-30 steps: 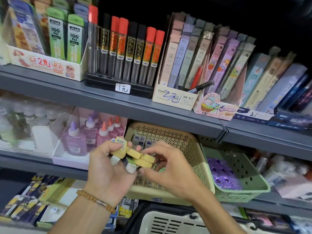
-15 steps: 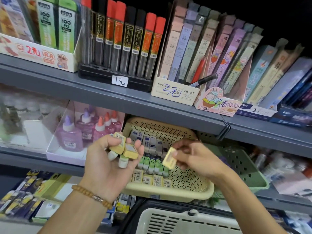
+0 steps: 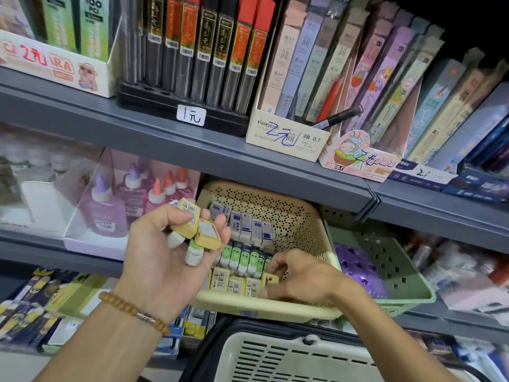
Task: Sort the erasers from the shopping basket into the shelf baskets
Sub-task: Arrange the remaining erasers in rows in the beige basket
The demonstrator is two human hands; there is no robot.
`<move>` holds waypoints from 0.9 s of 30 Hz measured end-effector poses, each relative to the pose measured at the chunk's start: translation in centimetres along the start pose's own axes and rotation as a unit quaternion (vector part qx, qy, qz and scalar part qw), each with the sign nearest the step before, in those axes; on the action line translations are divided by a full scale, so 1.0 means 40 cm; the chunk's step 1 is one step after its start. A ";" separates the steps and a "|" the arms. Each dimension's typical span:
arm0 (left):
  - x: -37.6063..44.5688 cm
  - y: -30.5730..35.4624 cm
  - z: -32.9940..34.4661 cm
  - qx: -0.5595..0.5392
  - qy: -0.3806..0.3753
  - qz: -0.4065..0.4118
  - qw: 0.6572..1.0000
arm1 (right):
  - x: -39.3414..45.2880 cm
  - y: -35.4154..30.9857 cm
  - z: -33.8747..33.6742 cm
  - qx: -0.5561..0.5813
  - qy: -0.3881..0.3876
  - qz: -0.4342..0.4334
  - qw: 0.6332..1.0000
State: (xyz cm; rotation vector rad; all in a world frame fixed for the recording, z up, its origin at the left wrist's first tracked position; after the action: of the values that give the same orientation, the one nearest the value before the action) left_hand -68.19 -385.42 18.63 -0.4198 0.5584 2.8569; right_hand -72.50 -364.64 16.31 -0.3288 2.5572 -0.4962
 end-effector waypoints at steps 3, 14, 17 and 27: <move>0.000 0.014 -0.001 0.006 0.006 0.005 1.000 | -0.004 -0.015 0.003 -0.070 0.002 -0.022 0.997; -0.010 0.049 -0.012 0.063 0.005 0.024 0.998 | 0.065 -0.136 0.035 -0.067 0.060 -0.127 0.988; -0.010 0.051 -0.015 0.069 0.003 0.026 0.997 | 0.099 -0.178 0.067 -0.075 0.038 -0.163 0.983; -0.006 0.045 -0.009 0.075 0.015 0.028 0.997 | -0.018 -0.203 -0.009 0.285 0.156 -0.282 0.903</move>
State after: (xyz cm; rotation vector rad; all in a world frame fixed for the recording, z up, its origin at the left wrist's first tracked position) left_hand -68.30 -387.22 18.99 -0.4282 0.7962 2.8405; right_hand -70.98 -371.65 20.24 -0.8260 2.4230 -1.5801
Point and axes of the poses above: each hand's wrist, its own x-axis towards the middle knuckle, its own z-axis out of the palm, y = z × x, the point moved 2 cm from there along x, towards the middle knuckle, and after that the axes turned 6 degrees about -z, right-handed, at the moved point
